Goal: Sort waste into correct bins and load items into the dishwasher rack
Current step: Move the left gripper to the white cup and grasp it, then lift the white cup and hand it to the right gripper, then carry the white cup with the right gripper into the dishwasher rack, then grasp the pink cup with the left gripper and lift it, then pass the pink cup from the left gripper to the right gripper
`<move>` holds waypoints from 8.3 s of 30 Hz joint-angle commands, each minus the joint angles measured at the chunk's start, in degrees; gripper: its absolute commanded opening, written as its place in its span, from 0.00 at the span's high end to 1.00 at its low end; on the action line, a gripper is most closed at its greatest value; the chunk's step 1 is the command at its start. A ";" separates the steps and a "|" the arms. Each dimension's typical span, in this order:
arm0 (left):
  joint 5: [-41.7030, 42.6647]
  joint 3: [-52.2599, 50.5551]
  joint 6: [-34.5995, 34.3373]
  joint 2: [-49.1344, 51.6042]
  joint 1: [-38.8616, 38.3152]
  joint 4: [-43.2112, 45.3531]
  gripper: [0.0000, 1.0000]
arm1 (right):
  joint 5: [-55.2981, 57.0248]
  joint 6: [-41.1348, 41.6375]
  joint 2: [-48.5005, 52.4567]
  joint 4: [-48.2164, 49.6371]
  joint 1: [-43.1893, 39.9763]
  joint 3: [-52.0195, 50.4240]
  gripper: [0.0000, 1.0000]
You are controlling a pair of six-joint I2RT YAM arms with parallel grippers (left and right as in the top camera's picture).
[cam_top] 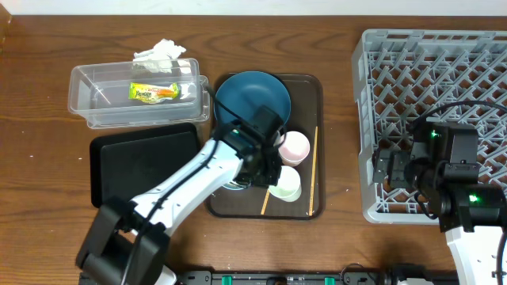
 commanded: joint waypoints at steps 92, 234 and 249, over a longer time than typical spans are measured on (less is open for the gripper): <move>4.55 -0.20 3.61 -10.12 16.59 4.87 0.47 | -24.20 -11.26 8.15 4.98 -1.25 5.49 0.79; 55.32 -0.20 -20.83 -3.02 17.33 40.04 0.94 | -64.32 -34.42 31.41 -6.88 6.45 25.92 0.55; 64.52 -0.20 -20.98 -3.02 17.33 46.47 0.94 | -66.53 -35.19 31.41 -3.89 6.47 25.92 0.20</move>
